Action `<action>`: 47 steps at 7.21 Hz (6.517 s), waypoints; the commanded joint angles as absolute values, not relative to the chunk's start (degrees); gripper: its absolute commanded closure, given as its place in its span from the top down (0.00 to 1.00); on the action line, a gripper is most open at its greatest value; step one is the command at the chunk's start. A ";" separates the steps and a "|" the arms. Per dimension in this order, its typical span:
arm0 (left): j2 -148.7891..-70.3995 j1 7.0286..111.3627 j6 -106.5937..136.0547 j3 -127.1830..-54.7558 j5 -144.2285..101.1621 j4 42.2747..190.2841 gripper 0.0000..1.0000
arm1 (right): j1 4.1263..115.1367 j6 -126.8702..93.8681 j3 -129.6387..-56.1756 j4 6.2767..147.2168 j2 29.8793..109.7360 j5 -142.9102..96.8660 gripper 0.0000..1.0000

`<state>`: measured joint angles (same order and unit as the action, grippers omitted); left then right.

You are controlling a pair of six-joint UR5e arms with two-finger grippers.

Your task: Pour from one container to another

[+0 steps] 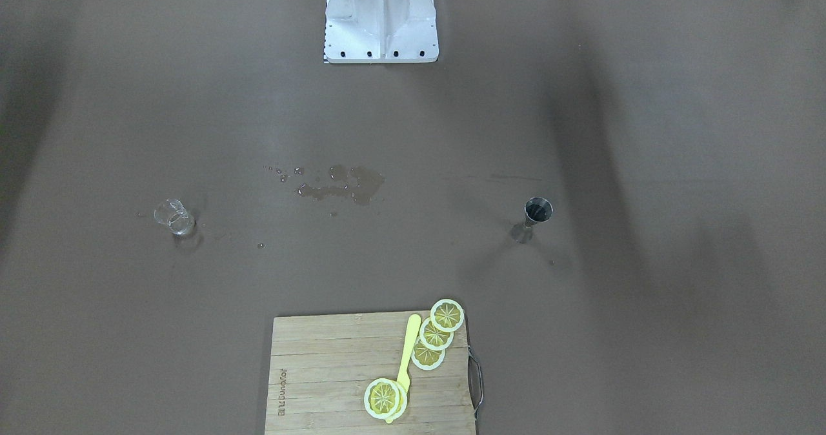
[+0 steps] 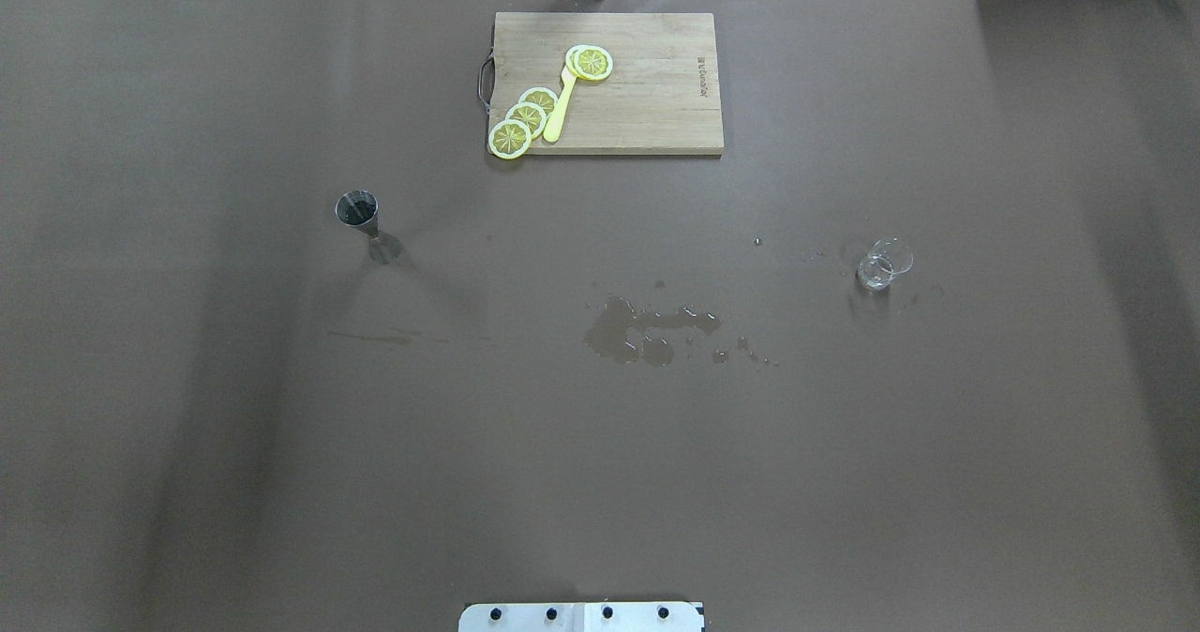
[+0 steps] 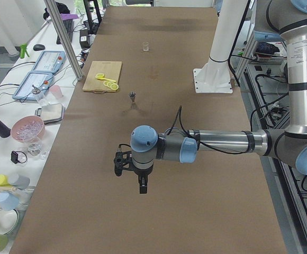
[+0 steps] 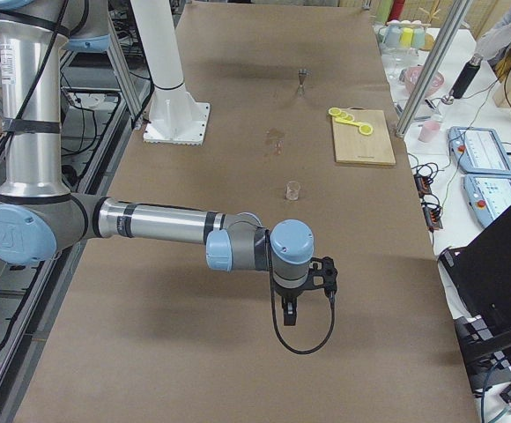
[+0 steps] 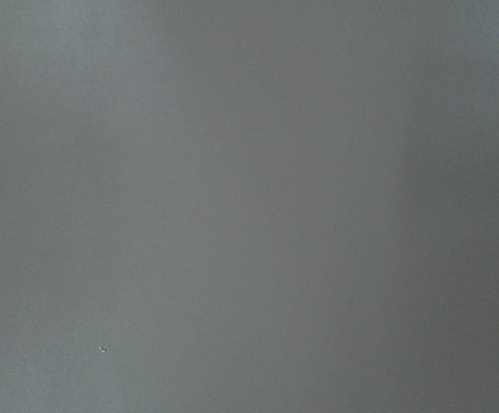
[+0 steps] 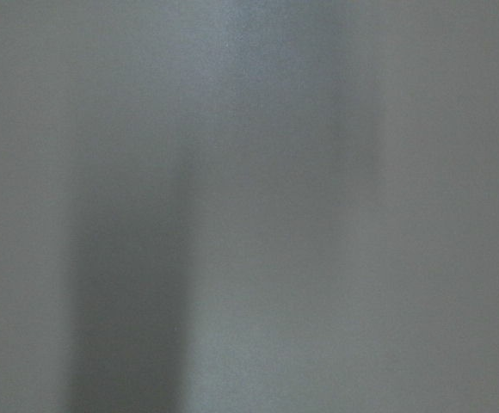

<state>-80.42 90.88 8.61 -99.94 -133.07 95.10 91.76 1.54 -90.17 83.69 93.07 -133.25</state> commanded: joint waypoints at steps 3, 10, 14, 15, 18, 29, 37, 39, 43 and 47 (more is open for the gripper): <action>-80.42 90.88 8.61 -99.84 -133.07 95.10 0.99 | 91.76 1.93 -90.35 83.67 93.08 -132.19 1.00; -80.42 90.88 8.61 -99.93 -133.07 95.10 0.99 | 91.85 1.93 -89.48 71.44 98.67 -129.74 1.00; -80.42 90.88 8.61 -99.93 -133.07 95.10 0.99 | 91.85 0.97 -89.12 65.65 100.72 -130.43 1.00; -80.42 90.88 8.61 -99.93 -133.07 95.01 0.99 | 91.67 0.62 -89.12 65.74 100.64 -131.65 1.00; -80.33 90.88 8.61 -100.02 -133.15 94.92 0.99 | 91.49 2.45 -88.95 67.51 98.00 -134.65 1.00; -80.34 92.10 11.32 -100.36 -137.02 91.61 0.99 | 69.81 10.81 -87.10 47.05 91.93 -142.03 1.00; -86.73 91.23 17.48 -100.47 -138.16 90.88 0.98 | 58.28 8.54 -80.87 12.70 87.63 -133.42 1.00; -88.50 87.38 30.69 -104.21 -141.50 90.62 0.98 | 57.05 4.41 -77.98 3.31 87.19 -133.51 1.00; -97.62 77.02 58.87 -108.19 -141.86 93.58 0.98 | 54.93 -5.08 -66.90 -14.55 81.74 -136.05 1.00; -100.81 60.52 78.91 -114.31 -127.43 104.59 0.98 | 54.93 -8.44 -55.49 -24.68 74.99 -138.78 1.00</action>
